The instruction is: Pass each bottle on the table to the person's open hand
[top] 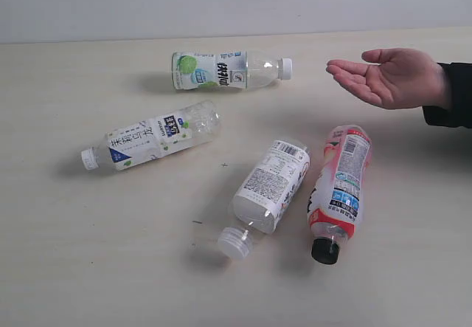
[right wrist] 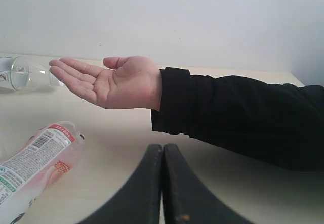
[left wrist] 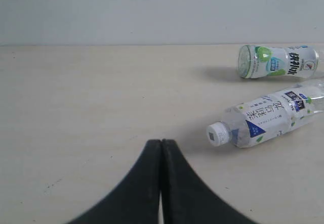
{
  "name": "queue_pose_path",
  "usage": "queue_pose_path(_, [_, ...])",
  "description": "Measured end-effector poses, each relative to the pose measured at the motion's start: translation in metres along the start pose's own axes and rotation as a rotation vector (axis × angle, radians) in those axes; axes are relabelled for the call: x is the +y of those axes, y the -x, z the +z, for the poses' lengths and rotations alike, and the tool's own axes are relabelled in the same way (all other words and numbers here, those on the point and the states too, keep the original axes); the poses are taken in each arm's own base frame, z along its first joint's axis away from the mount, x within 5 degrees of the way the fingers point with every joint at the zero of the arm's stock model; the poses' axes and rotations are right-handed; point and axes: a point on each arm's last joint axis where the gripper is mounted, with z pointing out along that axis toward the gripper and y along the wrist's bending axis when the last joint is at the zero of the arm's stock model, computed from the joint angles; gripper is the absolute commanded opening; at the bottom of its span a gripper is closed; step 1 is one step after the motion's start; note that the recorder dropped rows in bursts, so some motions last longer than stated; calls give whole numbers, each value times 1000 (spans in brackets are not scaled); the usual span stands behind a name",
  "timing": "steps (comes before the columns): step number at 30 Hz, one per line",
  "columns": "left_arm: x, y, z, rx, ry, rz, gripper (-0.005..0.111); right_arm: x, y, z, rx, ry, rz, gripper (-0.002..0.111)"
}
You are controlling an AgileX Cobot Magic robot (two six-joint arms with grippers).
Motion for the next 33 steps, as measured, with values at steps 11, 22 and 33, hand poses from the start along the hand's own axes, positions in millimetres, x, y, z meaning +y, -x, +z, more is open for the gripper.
queue_pose_path(11, [0,0,0,0,0,0,0,0,0,0,0,0,0,0])
queue_pose_path(22, [-1,23,-3,-266,-56,-360,0,0,0,0,0,0,0,0])
queue_pose_path(33, [5,162,-60,-961,-203,-516,0,0,0,0,0,0,0,0])
